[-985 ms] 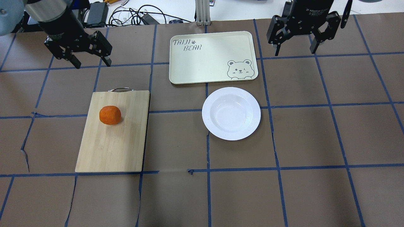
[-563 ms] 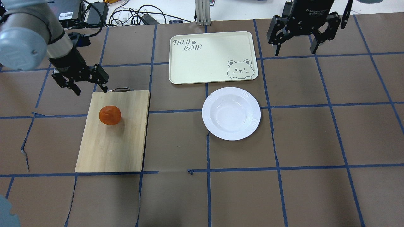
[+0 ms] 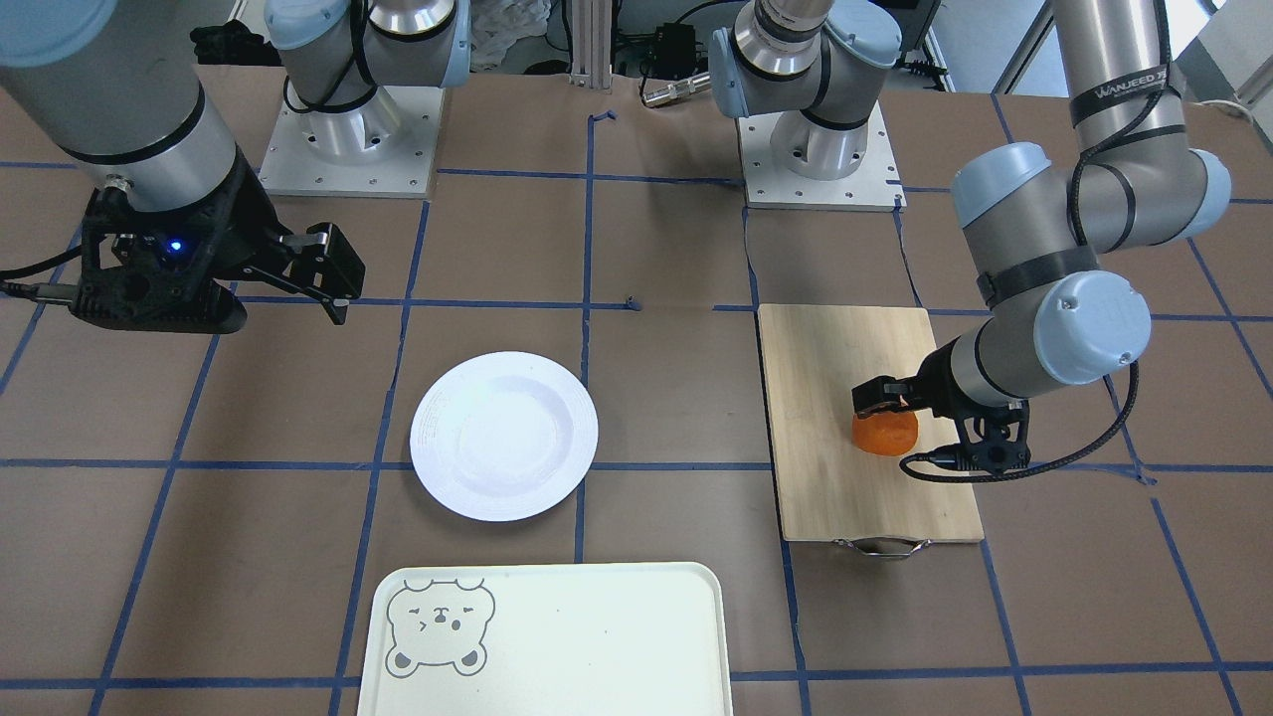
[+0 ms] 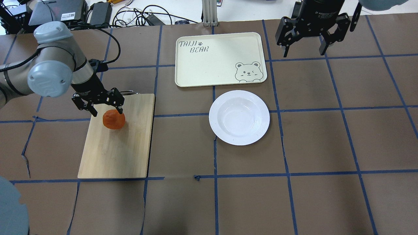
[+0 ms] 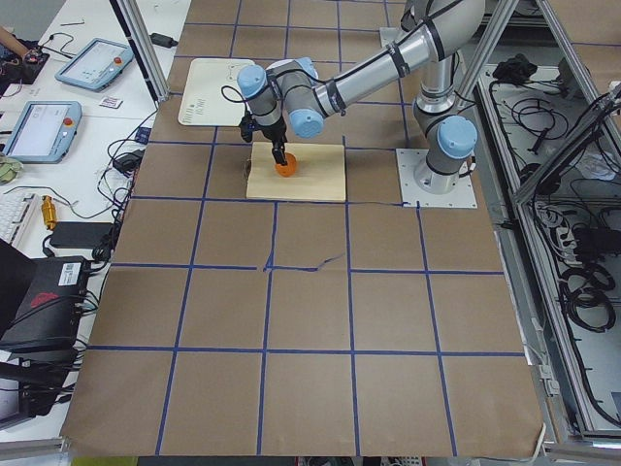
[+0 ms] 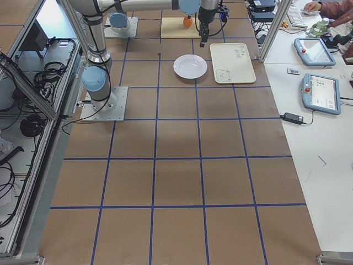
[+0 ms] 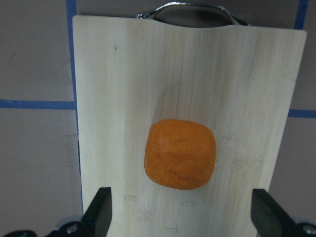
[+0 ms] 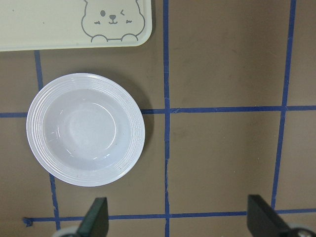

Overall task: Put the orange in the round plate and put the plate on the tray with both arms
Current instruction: 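Lower the left gripper over the orange on the cutting board, then close the left gripper around the orange, then carry the orange with the left gripper onto the white plate and release, then raise the left gripper away while the right gripper reaches toward the plate rim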

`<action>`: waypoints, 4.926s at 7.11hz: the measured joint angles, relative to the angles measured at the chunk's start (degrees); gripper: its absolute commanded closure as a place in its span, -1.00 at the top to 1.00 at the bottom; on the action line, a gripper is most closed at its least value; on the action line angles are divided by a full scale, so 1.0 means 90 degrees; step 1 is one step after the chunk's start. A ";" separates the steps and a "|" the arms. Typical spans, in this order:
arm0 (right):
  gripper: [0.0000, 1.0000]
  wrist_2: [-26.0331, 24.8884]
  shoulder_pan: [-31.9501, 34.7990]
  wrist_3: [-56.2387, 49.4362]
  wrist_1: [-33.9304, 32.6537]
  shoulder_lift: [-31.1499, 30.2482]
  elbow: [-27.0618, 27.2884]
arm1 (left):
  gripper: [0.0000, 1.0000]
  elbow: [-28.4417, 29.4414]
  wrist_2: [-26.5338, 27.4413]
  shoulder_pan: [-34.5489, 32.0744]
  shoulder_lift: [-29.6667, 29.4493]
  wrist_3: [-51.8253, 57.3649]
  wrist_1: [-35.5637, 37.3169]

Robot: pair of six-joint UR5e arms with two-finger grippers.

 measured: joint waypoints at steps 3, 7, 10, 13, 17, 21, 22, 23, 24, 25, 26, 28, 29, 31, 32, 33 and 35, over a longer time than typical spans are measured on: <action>1.00 -0.0013 0.0004 -0.0069 0.0003 -0.0011 -0.0039 | 0.87 0.0014 0.0063 -0.0005 -0.0264 0.0153 0.0172; 1.00 -0.0001 0.0005 -0.0120 -0.0206 0.0037 -0.0063 | -1.00 0.0043 0.0062 -0.0018 -0.0449 0.0134 0.0244; 1.00 -0.0055 -0.0086 -0.0221 -0.0343 0.0087 -0.0264 | -1.00 0.0405 -0.0099 -0.0391 -0.0322 -0.0340 -0.0020; 1.00 0.0102 -0.0114 -0.0245 -0.0308 0.0176 -0.0318 | -1.00 0.1303 -0.0823 -0.1557 -0.0386 -0.2716 -0.0630; 1.00 0.0660 -0.0099 -0.0256 -0.0335 0.0232 -0.0250 | -1.00 0.1360 -0.2032 -0.3090 -0.0770 -0.5806 0.0693; 1.00 0.0709 -0.0142 -0.0322 -0.0556 0.0286 -0.0173 | 0.98 0.1330 -0.2766 -0.3693 -0.1529 -0.6351 0.1653; 1.00 0.0713 -0.0184 -0.0448 -0.0834 0.0309 -0.0146 | 1.00 0.1326 -0.2933 -0.3709 -0.1602 -0.6353 0.1632; 1.00 0.0754 -0.0234 -0.0543 -0.0985 0.0328 -0.0117 | 1.00 0.1306 -0.2986 -0.3711 -0.1593 -0.6339 0.1593; 1.00 0.0865 -0.0290 -0.0579 -0.1053 0.0365 -0.0012 | 1.00 0.1293 -0.2877 -0.3686 -0.1481 -0.6305 0.1532; 1.00 0.1124 -0.0349 -0.0595 -0.1183 0.0413 0.0211 | 1.00 0.1337 -0.2573 -0.3584 -0.1327 -0.6242 0.1348; 1.00 0.1512 -0.0430 -0.0602 -0.1396 0.0446 0.0514 | 1.00 0.1434 -0.2189 -0.3385 -0.1141 -0.5973 0.0983; 1.00 0.2177 -0.0564 -0.0599 -0.2171 0.0469 0.1396 | 1.00 0.1844 -0.1703 -0.2691 -0.0651 -0.4571 -0.0351; 1.00 0.2601 -0.0628 -0.0618 -0.2785 0.0478 0.1981 | 1.00 0.2165 -0.1563 -0.2366 -0.0355 -0.3842 -0.1208; 1.00 0.3070 -0.0761 -0.0633 -0.4140 0.0486 0.3134 | 1.00 0.2751 -0.1216 -0.2056 0.0313 -0.3086 -0.3058; 1.00 0.3152 -0.0832 -0.0669 -0.4540 0.0492 0.3508 | 1.00 0.2898 -0.1052 -0.2033 0.0642 -0.3029 -0.3517; 1.00 0.3398 -0.0924 -0.0717 -0.4754 0.0513 0.3785 | 1.00 0.2934 -0.0920 -0.2040 0.0925 -0.3031 -0.3520; 1.00 0.3994 -0.1107 -0.0765 -0.5256 0.0683 0.4209 | 1.00 0.2756 -0.0561 -0.2034 0.1090 -0.2982 -0.2796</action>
